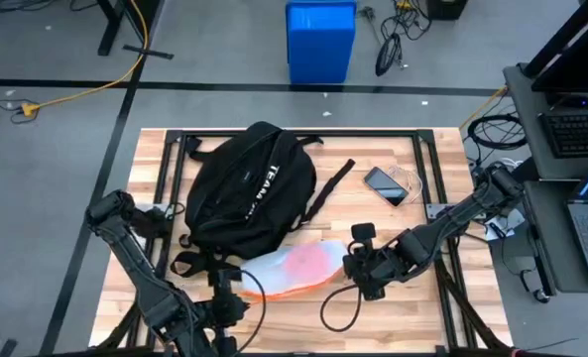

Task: Unpack backpack
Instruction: Open the orange zip bag

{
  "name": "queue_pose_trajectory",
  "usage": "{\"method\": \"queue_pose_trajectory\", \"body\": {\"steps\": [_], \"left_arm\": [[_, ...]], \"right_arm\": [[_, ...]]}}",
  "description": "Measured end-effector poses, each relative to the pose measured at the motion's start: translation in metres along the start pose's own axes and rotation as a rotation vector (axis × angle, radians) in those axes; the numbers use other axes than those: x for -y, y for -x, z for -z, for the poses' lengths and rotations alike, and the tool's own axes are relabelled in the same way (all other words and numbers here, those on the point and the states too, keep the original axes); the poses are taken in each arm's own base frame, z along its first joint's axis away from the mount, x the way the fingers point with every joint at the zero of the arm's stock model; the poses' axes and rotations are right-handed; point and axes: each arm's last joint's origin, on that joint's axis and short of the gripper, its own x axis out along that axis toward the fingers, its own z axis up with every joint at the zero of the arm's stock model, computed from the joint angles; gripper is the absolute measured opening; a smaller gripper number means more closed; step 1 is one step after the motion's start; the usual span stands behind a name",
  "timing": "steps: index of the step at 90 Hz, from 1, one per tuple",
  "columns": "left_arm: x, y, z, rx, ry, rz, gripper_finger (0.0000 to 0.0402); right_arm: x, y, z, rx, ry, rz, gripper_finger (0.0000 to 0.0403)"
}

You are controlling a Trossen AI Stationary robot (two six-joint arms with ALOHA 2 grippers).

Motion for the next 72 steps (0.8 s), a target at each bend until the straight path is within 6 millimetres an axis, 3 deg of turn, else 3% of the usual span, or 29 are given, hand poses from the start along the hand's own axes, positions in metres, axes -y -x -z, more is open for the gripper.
{"method": "queue_pose_trajectory", "body": {"steps": [72], "left_arm": [[-0.004,0.021,0.016,-0.007,0.045,-0.044,0.0]], "right_arm": [[0.0,0.0,0.0,-0.001,0.003,0.0,0.0]]}}
